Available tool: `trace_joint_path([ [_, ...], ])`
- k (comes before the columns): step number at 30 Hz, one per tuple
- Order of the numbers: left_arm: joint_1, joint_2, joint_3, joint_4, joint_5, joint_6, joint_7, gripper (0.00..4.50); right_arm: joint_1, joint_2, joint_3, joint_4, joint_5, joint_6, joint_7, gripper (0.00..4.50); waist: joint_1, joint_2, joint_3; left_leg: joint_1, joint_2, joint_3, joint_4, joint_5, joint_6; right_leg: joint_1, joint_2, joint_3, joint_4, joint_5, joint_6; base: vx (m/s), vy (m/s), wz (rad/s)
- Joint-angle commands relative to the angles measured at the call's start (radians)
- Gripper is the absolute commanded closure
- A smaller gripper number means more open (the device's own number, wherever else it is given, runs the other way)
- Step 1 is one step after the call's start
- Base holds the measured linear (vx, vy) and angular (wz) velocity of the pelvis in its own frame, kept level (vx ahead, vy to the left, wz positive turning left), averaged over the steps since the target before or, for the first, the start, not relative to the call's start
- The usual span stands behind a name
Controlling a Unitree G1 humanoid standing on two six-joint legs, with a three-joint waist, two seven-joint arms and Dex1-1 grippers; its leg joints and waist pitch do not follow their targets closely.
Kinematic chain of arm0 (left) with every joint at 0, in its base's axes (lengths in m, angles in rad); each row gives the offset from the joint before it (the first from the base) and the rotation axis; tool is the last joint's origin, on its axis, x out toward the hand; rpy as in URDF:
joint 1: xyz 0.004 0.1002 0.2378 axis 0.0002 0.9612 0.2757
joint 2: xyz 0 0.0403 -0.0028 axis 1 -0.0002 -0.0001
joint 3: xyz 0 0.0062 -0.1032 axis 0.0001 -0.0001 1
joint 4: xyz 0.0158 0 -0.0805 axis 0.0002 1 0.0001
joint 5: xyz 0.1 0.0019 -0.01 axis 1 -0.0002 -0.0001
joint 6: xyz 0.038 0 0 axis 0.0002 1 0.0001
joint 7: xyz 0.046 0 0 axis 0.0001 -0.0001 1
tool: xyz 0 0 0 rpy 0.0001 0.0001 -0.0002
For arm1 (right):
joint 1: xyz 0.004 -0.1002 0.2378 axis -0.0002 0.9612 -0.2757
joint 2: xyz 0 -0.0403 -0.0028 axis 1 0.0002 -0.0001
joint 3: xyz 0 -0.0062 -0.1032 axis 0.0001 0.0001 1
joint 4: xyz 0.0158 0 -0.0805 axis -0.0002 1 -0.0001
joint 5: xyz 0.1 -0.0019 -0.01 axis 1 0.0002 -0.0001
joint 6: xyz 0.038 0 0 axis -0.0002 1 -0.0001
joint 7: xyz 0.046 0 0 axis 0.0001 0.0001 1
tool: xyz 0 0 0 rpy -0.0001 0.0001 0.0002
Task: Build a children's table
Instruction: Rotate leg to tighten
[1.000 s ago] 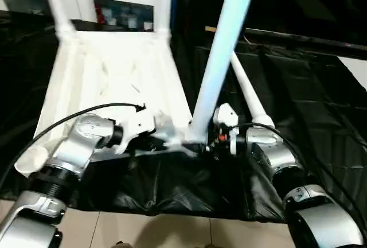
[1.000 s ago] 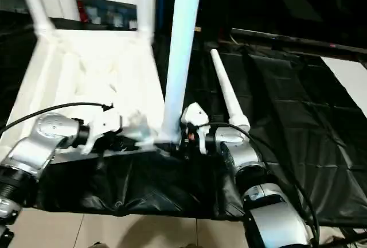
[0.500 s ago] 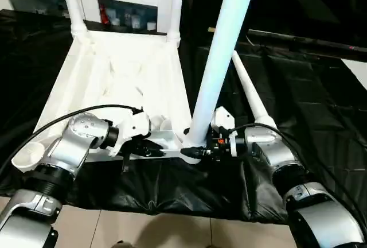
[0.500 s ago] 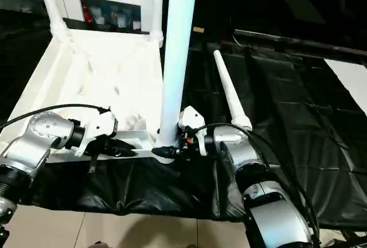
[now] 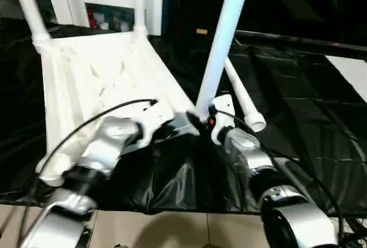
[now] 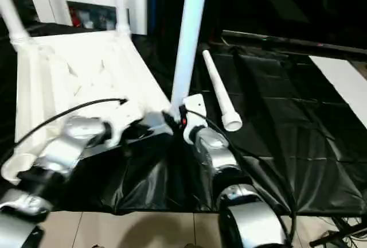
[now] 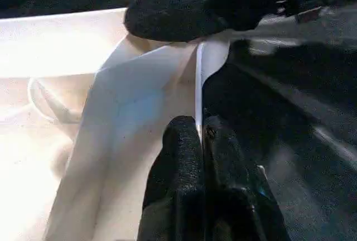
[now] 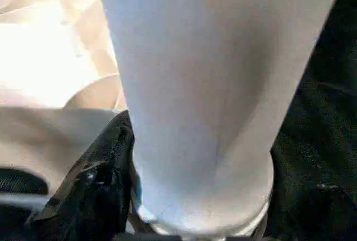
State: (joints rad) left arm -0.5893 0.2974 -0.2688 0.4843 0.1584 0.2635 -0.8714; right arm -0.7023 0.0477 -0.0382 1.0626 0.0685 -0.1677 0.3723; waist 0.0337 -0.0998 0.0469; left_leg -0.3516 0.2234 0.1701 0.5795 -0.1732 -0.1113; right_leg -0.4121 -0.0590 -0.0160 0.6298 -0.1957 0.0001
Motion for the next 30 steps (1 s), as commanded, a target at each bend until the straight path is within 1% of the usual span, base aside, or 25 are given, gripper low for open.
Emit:
trace_joint_path([
  [1,-0.005,-0.076,-0.078,0.017,-0.002,-0.005,0.009,4.50,-0.029,0.086,0.041,-0.007,-0.004,-0.020,0.038,1.45,0.002,0.020,-0.056,-0.001,0.001,0.005,-0.072,-0.300,-0.017,0.033,-0.048,0.026,-0.084,-0.253,-0.161,0.000,0.000,0.00],
  [2,-0.006,-0.077,-0.077,0.016,-0.001,-0.007,0.008,4.50,-0.028,0.087,0.036,-0.013,0.000,-0.027,0.050,1.10,0.004,0.019,-0.057,0.000,0.000,0.008,-0.069,-0.281,-0.007,0.034,-0.048,0.027,-0.082,-0.211,-0.172,0.000,0.000,0.00],
  [3,-0.005,-0.075,-0.077,0.014,0.000,-0.009,0.004,4.50,-0.027,0.087,0.032,-0.018,0.004,-0.032,0.062,1.10,0.003,0.018,-0.057,-0.003,-0.001,0.009,-0.068,-0.261,0.000,0.038,-0.048,0.027,-0.079,-0.180,-0.180,0.000,0.000,0.00],
  [4,-0.004,-0.070,-0.076,0.010,-0.001,-0.011,-0.003,4.50,-0.025,0.083,0.031,-0.024,0.008,-0.036,0.076,1.10,0.004,0.022,-0.059,-0.003,-0.001,0.009,-0.068,-0.252,0.001,0.040,-0.048,0.027,-0.077,-0.165,-0.184,0.000,0.000,0.00],
  [5,0.002,-0.059,-0.075,-0.002,-0.004,-0.014,-0.022,4.50,-0.022,0.073,0.032,-0.030,0.006,-0.047,0.098,1.07,0.004,0.020,-0.058,-0.004,-0.001,0.011,-0.068,-0.245,0.006,0.040,-0.048,0.027,-0.077,-0.154,-0.188,0.000,0.000,0.00],
  [6,0.005,-0.054,-0.074,-0.009,-0.006,-0.014,-0.031,4.50,-0.020,0.068,0.033,-0.033,0.004,-0.052,0.108,1.00,0.005,0.020,-0.058,-0.004,0.000,0.010,-0.068,-0.246,0.009,0.041,-0.049,0.026,-0.077,-0.158,-0.193,0.000,0.000,0.00],
  [8,0.020,-0.022,-0.064,-0.030,-0.020,-0.017,-0.075,4.50,-0.008,0.029,0.044,-0.045,0.007,-0.074,0.185,0.71,0.004,0.021,-0.059,-0.005,0.001,0.011,-0.067,-0.238,0.012,0.042,-0.049,0.026,-0.076,-0.142,-0.199,0.000,0.000,0.00],
  [9,0.031,0.005,-0.056,-0.038,-0.033,-0.041,-0.112,4.50,0.000,-0.006,0.053,-0.055,0.013,-0.084,0.258,0.61,0.004,0.023,-0.061,-0.007,0.002,0.010,-0.065,-0.227,0.021,0.046,-0.049,0.025,-0.073,-0.116,-0.210,0.000,0.000,0.00],
  [10,0.033,0.012,-0.055,-0.038,-0.037,-0.052,-0.123,4.50,0.001,-0.015,0.055,-0.055,0.013,-0.084,0.274,0.61,0.004,0.022,-0.061,-0.009,0.002,0.011,-0.064,-0.219,0.026,0.047,-0.049,0.025,-0.071,-0.098,-0.215,0.000,0.000,0.00],
  [12,0.043,0.046,-0.039,-0.041,-0.063,-0.083,-0.170,4.50,0.002,-0.069,0.081,-0.055,-0.001,-0.076,0.370,0.37,0.004,0.021,-0.061,-0.008,0.002,0.013,-0.062,-0.191,0.047,0.049,-0.047,0.025,-0.068,-0.053,-0.236,0.000,0.000,0.00],
  [13,0.044,0.050,-0.037,-0.040,-0.066,-0.091,-0.175,4.50,0.002,-0.077,0.087,-0.055,-0.007,-0.076,0.381,0.25,0.005,0.018,-0.060,-0.008,0.002,0.014,-0.062,-0.187,0.050,0.049,-0.048,0.025,-0.068,-0.049,-0.239,0.000,0.000,0.00],
  [14,0.045,0.058,-0.036,-0.037,-0.073,-0.113,-0.190,4.50,0.004,-0.091,0.098,-0.057,-0.015,-0.081,0.409,0.25,0.005,0.019,-0.059,-0.008,0.002,0.014,-0.063,-0.184,0.051,0.049,-0.049,0.026,-0.068,-0.056,-0.241,0.000,0.000,0.00],
  [15,0.047,0.079,-0.034,-0.035,-0.086,-0.134,-0.227,4.50,0.007,-0.114,0.110,-0.067,-0.014,-0.080,0.483,0.25,0.006,0.021,-0.057,-0.005,0.004,0.014,-0.064,-0.200,0.049,0.047,-0.050,0.025,-0.071,-0.085,-0.241,0.000,0.000,0.00],
  [16,0.049,0.094,-0.033,-0.032,-0.096,-0.155,-0.259,4.50,0.009,-0.130,0.117,-0.077,-0.007,-0.076,0.540,0.25,0.008,0.020,-0.057,-0.005,0.004,0.013,-0.064,-0.210,0.048,0.048,-0.050,0.025,-0.073,-0.101,-0.240,0.000,0.000,0.00],
  [18,0.049,0.110,-0.026,-0.029,-0.110,-0.164,-0.295,4.50,0.013,-0.153,0.133,-0.090,-0.003,-0.071,0.633,0.25,0.007,0.020,-0.055,-0.004,0.005,0.013,-0.065,-0.235,0.046,0.045,-0.050,0.026,-0.075,-0.137,-0.236,0.000,0.000,0.00],
  [19,0.049,0.112,-0.025,-0.029,-0.111,-0.166,-0.299,4.50,0.014,-0.156,0.135,-0.091,-0.003,-0.071,0.643,0.25,0.009,0.022,-0.054,-0.001,0.007,0.013,-0.067,-0.248,0.043,0.042,-0.051,0.026,-0.077,-0.155,-0.236,0.000,0.000,0.00],
  [20,0.050,0.124,-0.025,-0.032,-0.121,-0.169,-0.332,4.50,0.016,-0.172,0.149,-0.096,-0.008,-0.072,0.702,0.25,0.011,0.019,-0.054,-0.001,0.007,0.013,-0.066,-0.245,0.040,0.044,-0.051,0.026,-0.076,-0.157,-0.236,0.000,0.000,0.00],
  [21,0.051,0.144,-0.028,-0.040,-0.131,-0.165,-0.377,4.50,0.019,-0.194,0.172,-0.105,-0.014,-0.069,0.780,0.25,0.013,0.019,-0.055,-0.002,0.007,0.013,-0.065,-0.240,0.042,0.044,-0.052,0.026,-0.075,-0.150,-0.236,0.000,0.000,0.00],
  [23,0.050,0.166,-0.037,-0.040,-0.136,-0.172,-0.419,4.50,0.015,-0.213,0.192,-0.103,-0.019,-0.066,0.842,0.25,0.015,0.020,-0.056,-0.002,0.007,0.014,-0.065,-0.222,0.047,0.044,-0.052,0.026,-0.071,-0.126,-0.242,0.000,0.000,0.00],
  [24,0.050,0.171,-0.039,-0.038,-0.137,-0.175,-0.429,4.50,0.014,-0.217,0.197,-0.102,-0.019,-0.064,0.857,0.52,0.016,0.020,-0.057,-0.001,0.007,0.014,-0.064,-0.216,0.048,0.044,-0.052,0.026,-0.070,-0.116,-0.245,0.000,0.000,0.00],
  [26,0.047,0.184,-0.046,-0.031,-0.136,-0.188,-0.452,4.50,0.007,-0.222,0.204,-0.098,-0.021,-0.061,0.877,0.61,0.021,0.018,-0.056,0.000,0.007,0.015,-0.064,-0.202,0.050,0.045,-0.052,0.025,-0.068,-0.096,-0.252,0.000,0.000,0.00],
  [28,0.046,0.196,-0.054,-0.028,-0.137,-0.202,-0.476,4.50,0.000,-0.226,0.212,-0.093,-0.025,-0.060,0.899,0.63,0.023,0.019,-0.056,0.001,0.008,0.015,-0.065,-0.204,0.046,0.044,-0.052,0.025,-0.068,-0.103,-0.252,0.000,0.000,0.00],
  [30,0.046,0.202,-0.059,-0.028,-0.141,-0.208,-0.494,4.50,-0.004,-0.228,0.215,-0.091,-0.028,-0.061,0.909,0.93,0.025,0.020,-0.056,0.001,0.008,0.015,-0.065,-0.209,0.040,0.044,-0.051,0.024,-0.067,-0.112,-0.249,0.000,0.000,0.00],
])
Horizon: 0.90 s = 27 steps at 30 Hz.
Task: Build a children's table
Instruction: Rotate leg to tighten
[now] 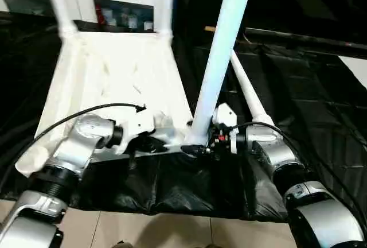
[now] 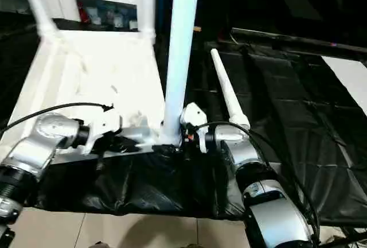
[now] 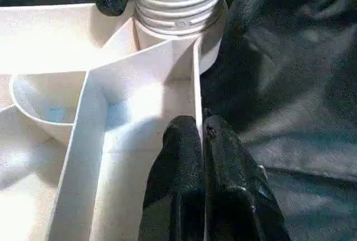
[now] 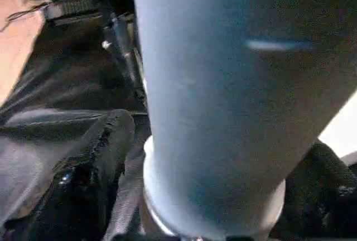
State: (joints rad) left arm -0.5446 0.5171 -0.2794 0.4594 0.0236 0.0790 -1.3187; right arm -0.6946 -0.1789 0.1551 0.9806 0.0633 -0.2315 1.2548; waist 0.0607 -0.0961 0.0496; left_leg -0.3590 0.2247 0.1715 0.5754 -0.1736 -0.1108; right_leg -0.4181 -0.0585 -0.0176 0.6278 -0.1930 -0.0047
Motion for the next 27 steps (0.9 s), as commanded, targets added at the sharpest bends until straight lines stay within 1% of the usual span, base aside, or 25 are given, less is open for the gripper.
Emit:
trace_joint_path([
  [1,0.000,-0.011,-0.051,0.004,-0.007,-0.028,-0.063,4.50,-0.015,-0.001,0.025,-0.006,-0.025,0.006,0.035,1.00,-0.001,0.016,-0.059,0.009,0.007,0.014,-0.061,-0.207,0.035,0.050,-0.052,0.026,-0.064,-0.110,-0.245,0.000,0.000,0.00],
  [3,-0.002,-0.008,-0.053,0.011,-0.007,-0.030,-0.072,4.50,-0.016,-0.001,0.029,-0.005,-0.024,0.011,0.045,1.06,0.001,0.017,-0.059,0.009,0.007,0.015,-0.061,-0.202,0.033,0.051,-0.052,0.026,-0.063,-0.104,-0.245,0.000,0.000,0.00],
  [5,-0.002,-0.007,-0.054,0.012,-0.008,-0.030,-0.075,4.50,-0.015,0.000,0.031,-0.008,-0.022,0.013,0.050,1.33,0.002,0.016,-0.060,0.009,0.007,0.015,-0.061,-0.199,0.032,0.051,-0.052,0.025,-0.062,-0.095,-0.246,0.000,0.000,0.00],
  [8,-0.002,-0.006,-0.051,0.013,-0.010,-0.025,-0.079,4.50,-0.007,0.004,0.033,-0.015,-0.016,0.021,0.056,1.51,0.003,0.016,-0.060,0.008,0.007,0.015,-0.060,-0.198,0.031,0.052,-0.052,0.026,-0.062,-0.098,-0.245,0.000,0.000,0.00],
  [9,-0.002,-0.006,-0.051,0.013,-0.010,-0.024,-0.080,4.50,-0.003,0.005,0.033,-0.018,-0.013,0.026,0.059,1.70,0.003,0.016,-0.060,0.008,0.007,0.015,-0.060,-0.196,0.030,0.052,-0.052,0.025,-0.062,-0.097,-0.245,0.000,0.000,0.00],
  [11,0.001,-0.006,-0.050,0.011,-0.011,-0.018,-0.081,4.50,0.009,0.009,0.033,-0.028,-0.008,0.030,0.058,1.73,0.003,0.015,-0.061,0.008,0.007,0.015,-0.060,-0.194,0.030,0.053,-0.052,0.025,-0.061,-0.096,-0.244,0.000,0.000,0.00],
  [13,0.006,-0.012,-0.045,0.009,-0.015,-0.005,-0.067,4.50,0.035,0.019,0.021,-0.051,0.014,0.070,0.055,1.74,0.006,0.015,-0.060,0.008,0.007,0.015,-0.060,-0.188,0.032,0.053,-0.052,0.025,-0.061,-0.092,-0.240,0.000,0.000,0.00],
  [14,0.006,-0.012,-0.045,0.009,-0.015,-0.005,-0.066,4.50,0.036,0.019,0.021,-0.052,0.015,0.070,0.054,1.76,0.006,0.015,-0.060,0.008,0.007,0.015,-0.060,-0.188,0.032,0.053,-0.052,0.025,-0.061,-0.092,-0.240,0.000,0.000,0.00],
  [16,0.004,-0.020,-0.046,0.014,0.001,0.008,-0.029,4.50,0.051,0.038,-0.005,-0.070,0.040,0.115,0.012,1.77,0.008,0.015,-0.060,0.009,0.007,0.015,-0.061,-0.189,0.030,0.052,-0.051,0.025,-0.061,-0.092,-0.239,0.000,0.000,0.00],
  [17,-0.002,-0.032,-0.047,0.023,0.022,0.021,0.018,4.50,0.058,0.052,-0.016,-0.068,0.035,0.122,-0.052,1.77,0.006,0.014,-0.058,0.009,0.007,0.014,-0.063,-0.205,0.023,0.050,-0.052,0.025,-0.064,-0.119,-0.233,0.000,0.000,0.00],
  [18,-0.016,-0.068,-0.038,0.041,0.049,0.056,0.113,4.50,0.070,0.086,-0.036,-0.058,0.023,0.112,-0.182,1.78,0.003,0.015,-0.052,0.013,0.006,0.013,-0.067,-0.243,0.009,0.044,-0.053,0.027,-0.073,-0.186,-0.219,0.000,0.000,0.00],
  [19,-0.027,-0.096,-0.030,0.049,0.061,0.082,0.175,4.50,0.070,0.109,-0.049,-0.043,0.014,0.112,-0.270,1.78,0.002,0.018,-0.049,0.015,0.006,0.012,-0.069,-0.268,-0.003,0.041,-0.055,0.029,-0.078,-0.232,-0.209,0.000,0.000,0.00],
  [20,-0.027,-0.096,-0.030,0.049,0.061,0.082,0.175,4.50,0.070,0.109,-0.049,-0.043,0.014,0.112,-0.270,1.78,0.001,0.016,-0.046,0.016,0.005,0.010,-0.072,-0.296,-0.015,0.040,-0.055,0.028,-0.082,-0.288,-0.197,0.000,0.000,0.00],
  [21,-0.035,-0.117,-0.023,0.052,0.066,0.099,0.214,4.50,0.068,0.126,-0.058,-0.031,0.011,0.115,-0.327,1.78,-0.006,0.013,-0.045,0.021,0.004,0.002,-0.072,-0.364,-0.035,0.036,-0.059,0.027,-0.095,-0.442,-0.154,0.000,0.000,0.00],
  [22,-0.049,-0.165,-0.017,0.052,0.080,0.129,0.294,4.50,0.058,0.169,-0.082,-0.006,0.015,0.111,-0.431,1.78,-0.009,0.018,-0.047,0.023,0.004,0.000,-0.072,-0.373,-0.040,0.032,-0.061,0.029,-0.098,-0.461,-0.144,0.000,0.000,0.00],
  [23,-0.054,-0.190,-0.014,0.050,0.083,0.144,0.329,4.50,0.049,0.188,-0.088,0.009,0.006,0.113,-0.505,1.78,-0.011,0.016,-0.047,0.021,0.004,-0.001,-0.072,-0.375,-0.039,0.032,-0.060,0.028,-0.100,-0.463,-0.141,0.000,0.000,0.00],
  [24,-0.059,-0.212,-0.012,0.049,0.086,0.157,0.359,4.50,0.041,0.204,-0.093,0.022,-0.002,0.114,-0.571,1.78,-0.014,0.018,-0.047,0.019,0.004,-0.002,-0.073,-0.370,-0.044,0.032,-0.060,0.028,-0.098,-0.458,-0.141,0.000,0.000,0.00],
  [25,-0.065,-0.251,-0.011,0.045,0.091,0.181,0.409,4.50,0.024,0.232,-0.103,0.046,-0.014,0.117,-0.682,1.78,-0.022,0.018,-0.049,0.014,0.002,-0.005,-0.074,-0.372,-0.051,0.033,-0.058,0.025,-0.096,-0.458,-0.133,0.000,0.000,0.00],
  [26,-0.067,-0.266,-0.011,0.043,0.093,0.191,0.427,4.50,0.020,0.244,-0.108,0.048,-0.017,0.124,-0.720,1.78,-0.026,0.016,-0.049,0.013,0.000,-0.005,-0.074,-0.375,-0.050,0.034,-0.056,0.024,-0.098,-0.456,-0.130,0.000,0.000,0.00],
  [27,-0.068,-0.278,-0.021,0.041,0.105,0.189,0.444,4.50,0.013,0.258,-0.110,0.051,-0.020,0.120,-0.745,1.78,-0.029,0.010,-0.051,0.012,-0.001,-0.004,-0.071,-0.377,-0.041,0.034,-0.055,0.024,-0.099,-0.449,-0.123,0.000,0.000,0.00],
])
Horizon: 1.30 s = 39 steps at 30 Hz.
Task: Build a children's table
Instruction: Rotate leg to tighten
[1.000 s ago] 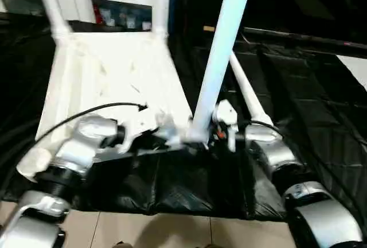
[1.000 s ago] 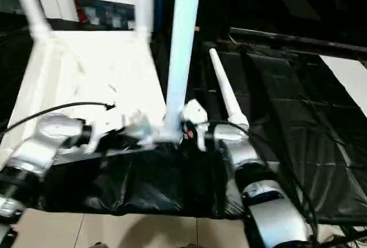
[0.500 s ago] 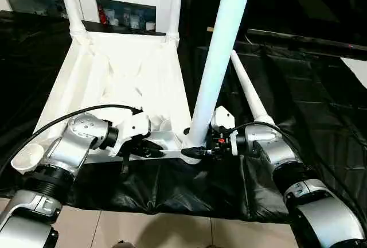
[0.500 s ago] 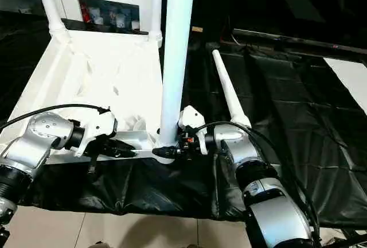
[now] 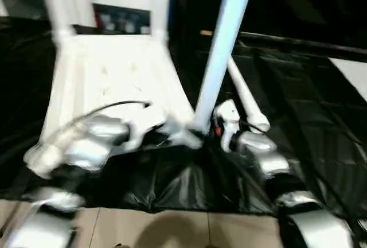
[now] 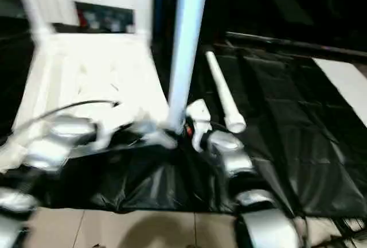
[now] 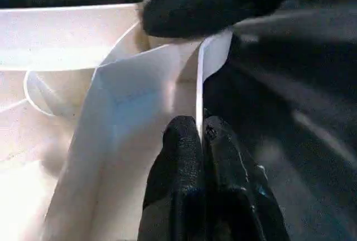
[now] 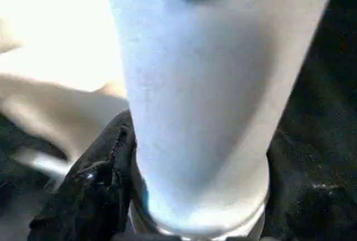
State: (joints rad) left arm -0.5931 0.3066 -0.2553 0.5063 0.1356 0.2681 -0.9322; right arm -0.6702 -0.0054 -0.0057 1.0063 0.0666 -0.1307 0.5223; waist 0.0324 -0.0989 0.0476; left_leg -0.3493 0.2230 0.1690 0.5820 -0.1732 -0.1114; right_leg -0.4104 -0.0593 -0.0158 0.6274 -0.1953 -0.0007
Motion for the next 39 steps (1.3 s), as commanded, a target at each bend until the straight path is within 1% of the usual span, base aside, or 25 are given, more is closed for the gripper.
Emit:
trace_joint_path([
  [1,-0.019,-0.072,-0.049,-0.006,-0.004,0.000,0.063,4.50,-0.015,0.089,0.051,0.027,-0.025,0.018,-0.023,1.78,0.001,0.015,-0.049,0.005,0.000,0.000,-0.075,-0.380,-0.028,0.022,-0.054,0.024,-0.101,-0.438,-0.126,0.000,0.000,0.00],
  [3,-0.018,-0.091,-0.065,-0.004,0.015,-0.006,0.083,4.50,-0.027,0.109,0.048,0.027,-0.036,-0.002,-0.074,1.78,0.000,0.013,-0.050,0.001,0.000,0.001,-0.075,-0.370,-0.020,0.023,-0.053,0.025,-0.100,-0.417,-0.129,0.000,0.000,0.00],
  [4,-0.017,-0.098,-0.071,-0.002,0.022,-0.009,0.090,4.50,-0.032,0.117,0.045,0.026,-0.041,-0.015,-0.098,1.22,0.001,0.013,-0.051,0.000,0.001,0.003,-0.075,-0.351,-0.016,0.023,-0.052,0.026,-0.096,-0.377,-0.135,0.000,0.000,0.00],
  [6,-0.009,-0.098,-0.072,-0.008,0.021,-0.003,0.081,4.50,-0.035,0.120,0.038,0.011,-0.038,-0.049,-0.083,1.02,0.002,0.016,-0.053,-0.003,0.001,0.004,-0.075,-0.332,-0.013,0.027,-0.051,0.026,-0.092,-0.332,-0.144,0.000,0.000,0.00],
  [7,-0.009,-0.098,-0.072,-0.008,0.021,-0.003,0.081,4.50,-0.035,0.120,0.038,0.011,-0.038,-0.049,-0.083,1.02,0.002,0.014,-0.054,-0.004,0.001,0.005,-0.075,-0.325,-0.010,0.028,-0.050,0.026,-0.090,-0.312,-0.149,0.000,0.000,0.00],
  [8,0.001,-0.077,-0.068,-0.020,0.016,-0.015,0.051,4.50,-0.035,0.102,0.033,-0.002,-0.025,-0.066,-0.016,1.02,0.003,0.013,-0.056,-0.006,0.001,0.007,-0.073,-0.301,-0.003,0.032,-0.050,0.026,-0.085,-0.264,-0.160,0.000,0.000,0.00],
  [9,0.005,-0.067,-0.066,-0.025,0.015,-0.025,0.039,4.50,-0.035,0.093,0.033,-0.004,-0.022,-0.070,0.010,0.73,0.004,0.014,-0.057,-0.006,0.001,0.008,-0.073,-0.291,0.002,0.033,-0.049,0.026,-0.083,-0.241,-0.165,0.000,0.000,0.00],
  [10,0.011,-0.050,-0.055,-0.035,0.001,-0.015,0.015,4.50,-0.031,0.072,0.031,-0.014,-0.003,-0.068,0.086,0.60,0.004,0.011,-0.060,-0.011,-0.001,0.011,-0.069,-0.251,0.020,0.040,-0.048,0.026,-0.079,-0.185,-0.178,0.000,0.000,0.00],
  [11,0.014,-0.033,-0.050,-0.039,-0.009,-0.040,-0.010,4.50,-0.026,0.051,0.034,-0.024,0.008,-0.066,0.141,0.60,0.004,0.012,-0.060,-0.012,0.000,0.011,-0.069,-0.240,0.025,0.042,-0.049,0.026,-0.076,-0.170,-0.184,0.000,0.000,0.00],
  [12,0.017,-0.024,-0.048,-0.043,-0.012,-0.056,-0.021,4.50,-0.025,0.040,0.038,-0.026,0.013,-0.066,0.160,0.46,0.003,0.012,-0.060,-0.015,0.000,0.011,-0.068,-0.225,0.038,0.043,-0.049,0.026,-0.076,-0.151,-0.193,0.000,0.000,0.00],
  [13,0.017,-0.024,-0.048,-0.043,-0.012,-0.056,-0.021,4.50,-0.025,0.040,0.038,-0.026,0.013,-0.066,0.160,0.46,0.003,0.011,-0.060,-0.016,0.001,0.012,-0.068,-0.217,0.040,0.044,-0.049,0.025,-0.076,-0.145,-0.196,0.000,0.000,0.00],
  [14,0.021,-0.006,-0.044,-0.048,-0.020,-0.079,-0.044,4.50,-0.024,0.014,0.052,-0.023,0.001,-0.070,0.186,0.18,0.004,0.012,-0.059,-0.014,0.002,0.013,-0.067,-0.200,0.042,0.043,-0.051,0.026,-0.074,-0.131,-0.205,0.000,0.000,0.00],
  [15,0.026,0.011,-0.038,-0.056,-0.036,-0.099,-0.076,4.50,-0.023,-0.011,0.061,-0.020,-0.004,-0.067,0.222,0.18,0.005,0.014,-0.060,-0.013,0.002,0.013,-0.067,-0.194,0.043,0.045,-0.051,0.025,-0.074,-0.125,-0.214,0.000,0.000,0.00],
  [16,0.028,0.019,-0.035,-0.061,-0.043,-0.100,-0.092,4.50,-0.022,-0.023,0.067,-0.018,-0.008,-0.066,0.240,0.18,0.005,0.014,-0.060,-0.014,0.002,0.013,-0.066,-0.193,0.043,0.046,-0.051,0.024,-0.073,-0.121,-0.217,0.000,0.000,0.00],
  [17,0.033,0.037,-0.030,-0.071,-0.059,-0.103,-0.126,4.50,-0.023,-0.050,0.079,-0.013,-0.016,-0.066,0.278,0.18,0.005,0.014,-0.059,-0.011,0.003,0.014,-0.066,-0.196,0.045,0.044,-0.050,0.025,-0.073,-0.120,-0.223,0.000,0.000,0.00],
  [18,0.035,0.048,-0.028,-0.077,-0.068,-0.107,-0.147,4.50,-0.022,-0.065,0.087,-0.010,-0.018,-0.065,0.309,0.18,0.006,0.019,-0.059,-0.008,0.004,0.015,-0.066,-0.199,0.046,0.042,-0.051,0.026,-0.072,-0.115,-0.231,0.000,0.000,0.00],
  [20,0.039,0.068,-0.028,-0.079,-0.077,-0.127,-0.184,4.50,-0.022,-0.090,0.100,-0.011,-0.018,-0.063,0.388,0.18,0.006,0.017,-0.058,-0.007,0.005,0.015,-0.067,-0.204,0.048,0.043,-0.049,0.025,-0.072,-0.103,-0.241,0.000,0.000,0.00],
  [21,0.039,0.071,-0.028,-0.079,-0.079,-0.130,-0.191,4.50,-0.022,-0.094,0.102,-0.011,-0.018,-0.062,0.403,0.18,0.009,0.019,-0.058,-0.003,0.006,0.017,-0.066,-0.209,0.050,0.041,-0.049,0.025,-0.071,-0.101,-0.246,0.000,0.000,0.00],
  [26,0.052,0.102,-0.021,-0.078,-0.115,-0.131,-0.290,4.50,-0.027,-0.135,0.121,-0.015,-0.022,-0.054,0.578,0.18,0.012,0.019,-0.056,-0.003,0.007,0.016,-0.068,-0.221,0.044,0.042,-0.050,0.025,-0.071,-0.117,-0.247,0.000,0.000,0.00],
  [27,0.057,0.117,-0.025,-0.080,-0.127,-0.132,-0.329,4.50,-0.032,-0.143,0.127,-0.015,-0.020,-0.049,0.626,0.34,0.014,0.018,-0.057,-0.004,0.006,0.016,-0.068,-0.218,0.044,0.045,-0.052,0.025,-0.070,-0.119,-0.246,0.000,0.000,0.00],
  [28,0.057,0.117,-0.025,-0.080,-0.127,-0.132,-0.329,4.50,-0.032,-0.143,0.127,-0.015,-0.020,-0.049,0.626,0.34,0.014,0.018,-0.057,-0.004,0.006,0.015,-0.067,-0.215,0.046,0.045,-0.052,0.025,-0.070,-0.119,-0.247,0.000,0.000,0.00],
  [29,0.061,0.131,-0.028,-0.079,-0.131,-0.133,-0.353,4.50,-0.036,-0.149,0.132,-0.015,-0.019,-0.044,0.660,0.53,0.014,0.018,-0.057,-0.005,0.006,0.015,-0.068,-0.212,0.047,0.045,-0.052,0.025,-0.069,-0.115,-0.247,0.000,0.000,0.00],
  [32,0.062,0.159,-0.038,-0.074,-0.138,-0.140,-0.394,4.50,-0.045,-0.159,0.148,-0.012,-0.010,-0.038,0.710,0.63,0.015,0.019,-0.057,-0.003,0.007,0.015,-0.068,-0.211,0.047,0.044,-0.051,0.024,-0.069,-0.115,-0.252,0.000,0.000,0.00],
  [36,0.062,0.180,-0.046,-0.071,-0.136,-0.147,-0.428,4.50,-0.053,-0.161,0.158,-0.009,-0.002,-0.035,0.733,1.07,0.022,0.020,-0.058,0.000,0.009,0.017,-0.068,-0.197,0.044,0.043,-0.051,0.023,-0.064,-0.096,-0.257,0.000,0.000,0.00],
  [39,0.057,0.196,-0.050,-0.062,-0.132,-0.151,-0.450,4.50,-0.054,-0.159,0.163,-0.007,-0.005,-0.033,0.751,1.24,0.028,0.021,-0.058,0.000,0.009,0.019,-0.067,-0.186,0.041,0.044,-0.050,0.022,-0.062,-0.075,-0.261,0.000,0.000,0.00],
])
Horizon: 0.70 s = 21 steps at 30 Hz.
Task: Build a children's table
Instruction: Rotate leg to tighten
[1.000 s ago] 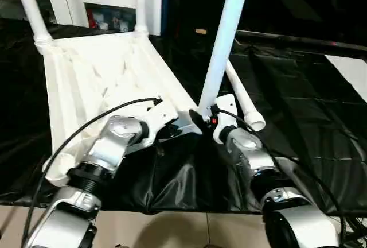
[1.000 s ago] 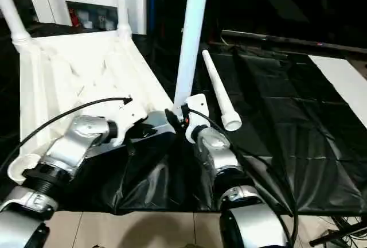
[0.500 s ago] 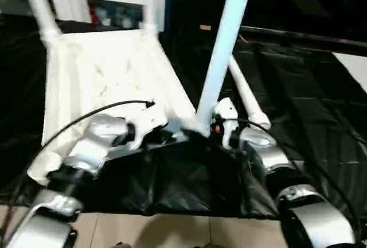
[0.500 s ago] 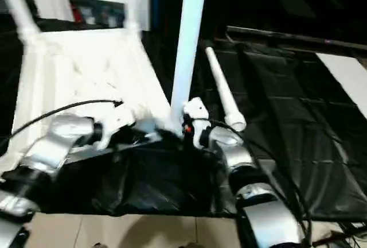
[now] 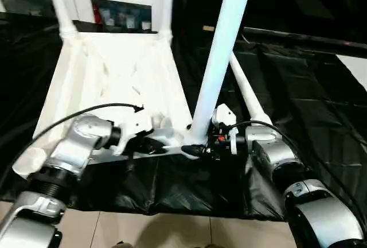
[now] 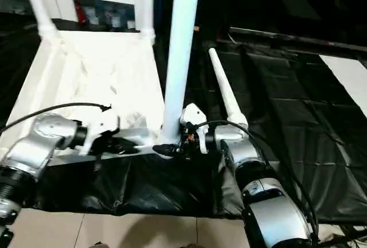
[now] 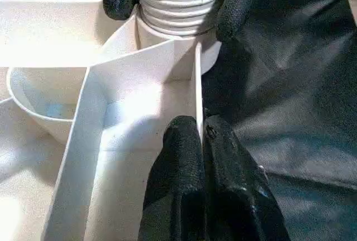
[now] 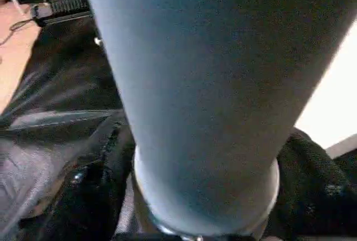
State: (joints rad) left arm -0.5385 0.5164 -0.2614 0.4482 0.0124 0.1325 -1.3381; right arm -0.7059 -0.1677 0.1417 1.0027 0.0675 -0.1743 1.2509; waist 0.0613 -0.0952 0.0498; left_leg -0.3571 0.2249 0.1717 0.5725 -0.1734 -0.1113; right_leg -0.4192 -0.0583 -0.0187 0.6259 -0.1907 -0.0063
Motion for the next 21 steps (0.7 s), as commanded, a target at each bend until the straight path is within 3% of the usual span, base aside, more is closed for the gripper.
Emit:
trace_joint_path([
  [1,0.003,-0.014,-0.044,-0.003,-0.009,-0.016,-0.044,4.50,-0.019,0.004,0.015,-0.004,-0.006,0.010,0.022,1.35,-0.001,0.017,-0.060,0.008,0.007,0.016,-0.058,-0.186,0.040,0.053,-0.051,0.025,-0.060,-0.080,-0.255,0.000,0.000,0.00],
  [7,-0.005,-0.014,-0.041,0.024,0.005,-0.024,-0.030,4.50,0.004,0.017,0.008,-0.015,-0.008,0.020,0.030,1.73,0.001,0.017,-0.060,0.007,0.007,0.015,-0.058,-0.194,0.029,0.053,-0.053,0.026,-0.061,-0.100,-0.246,0.000,0.000,0.00],
  [11,-0.020,-0.059,-0.029,0.052,0.039,0.010,0.105,4.50,0.023,0.053,-0.025,-0.021,0.007,0.040,-0.092,1.76,0.001,0.020,-0.058,0.010,0.007,0.015,-0.060,-0.210,0.021,0.050,-0.052,0.027,-0.064,-0.119,-0.241,0.000,0.000,0.00],
  [13,-0.028,-0.082,-0.023,0.064,0.055,0.022,0.169,4.50,0.026,0.071,-0.038,-0.015,0.008,0.039,-0.173,1.76,-0.002,0.019,-0.051,0.013,0.005,0.013,-0.065,-0.260,0.001,0.045,-0.053,0.028,-0.074,-0.204,-0.222,0.000,0.000,0.00],
  [14,-0.028,-0.082,-0.023,0.064,0.055,0.022,0.169,4.50,0.026,0.071,-0.038,-0.015,0.008,0.039,-0.173,1.77,-0.003,0.016,-0.053,0.011,0.004,0.008,-0.066,-0.282,-0.010,0.050,-0.057,0.028,-0.078,-0.270,-0.203,0.000,0.000,0.00],
  [18,-0.056,-0.253,-0.008,0.034,0.091,0.136,0.428,4.50,0.012,0.214,-0.111,0.036,0.007,0.069,-0.638,1.77,-0.017,0.020,-0.050,0.011,0.003,0.004,-0.070,-0.305,-0.043,0.041,-0.055,0.030,-0.086,-0.347,-0.166,0.000,0.000,0.00],
  [19,-0.056,-0.258,-0.009,0.033,0.092,0.139,0.435,4.50,0.011,0.218,-0.112,0.038,0.005,0.068,-0.651,1.77,-0.016,0.023,-0.053,0.012,0.002,0.001,-0.070,-0.306,-0.045,0.043,-0.056,0.027,-0.086,-0.352,-0.162,0.000,0.000,0.00],
  [21,-0.062,-0.297,-0.016,0.037,0.111,0.154,0.490,4.50,0.000,0.253,-0.113,0.051,-0.015,0.055,-0.759,1.77,-0.023,0.017,-0.054,0.012,-0.001,0.005,-0.065,-0.317,-0.035,0.037,-0.053,0.029,-0.089,-0.345,-0.153,0.000,0.000,0.00],
])
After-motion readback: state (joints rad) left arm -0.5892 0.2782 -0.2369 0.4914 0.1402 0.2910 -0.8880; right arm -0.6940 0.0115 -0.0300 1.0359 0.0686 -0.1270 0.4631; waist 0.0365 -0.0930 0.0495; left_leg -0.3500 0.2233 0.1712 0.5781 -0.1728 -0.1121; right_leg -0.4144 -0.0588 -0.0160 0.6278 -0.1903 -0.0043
